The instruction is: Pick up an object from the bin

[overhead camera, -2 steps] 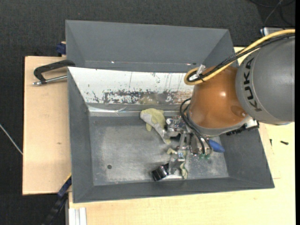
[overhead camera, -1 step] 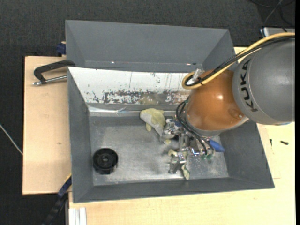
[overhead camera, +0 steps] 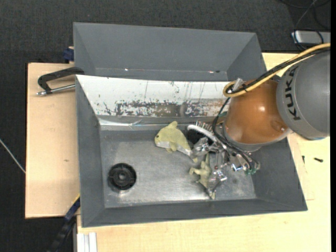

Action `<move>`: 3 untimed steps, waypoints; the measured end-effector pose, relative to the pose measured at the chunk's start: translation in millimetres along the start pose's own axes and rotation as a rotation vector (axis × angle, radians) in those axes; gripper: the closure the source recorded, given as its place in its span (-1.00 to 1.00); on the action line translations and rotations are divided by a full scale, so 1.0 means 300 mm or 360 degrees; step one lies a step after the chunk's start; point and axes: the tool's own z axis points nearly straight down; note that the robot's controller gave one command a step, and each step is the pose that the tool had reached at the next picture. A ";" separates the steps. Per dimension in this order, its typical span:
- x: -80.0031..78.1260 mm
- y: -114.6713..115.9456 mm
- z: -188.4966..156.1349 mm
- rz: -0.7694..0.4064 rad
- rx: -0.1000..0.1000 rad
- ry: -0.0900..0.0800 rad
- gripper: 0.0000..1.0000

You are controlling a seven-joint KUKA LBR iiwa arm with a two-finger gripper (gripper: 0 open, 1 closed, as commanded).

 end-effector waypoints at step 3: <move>-0.071 -0.204 -0.572 -0.0409 0.0010 -0.0014 1.00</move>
Offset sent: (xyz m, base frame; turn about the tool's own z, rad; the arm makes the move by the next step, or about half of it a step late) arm 0.0000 0.0000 0.0000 0.0000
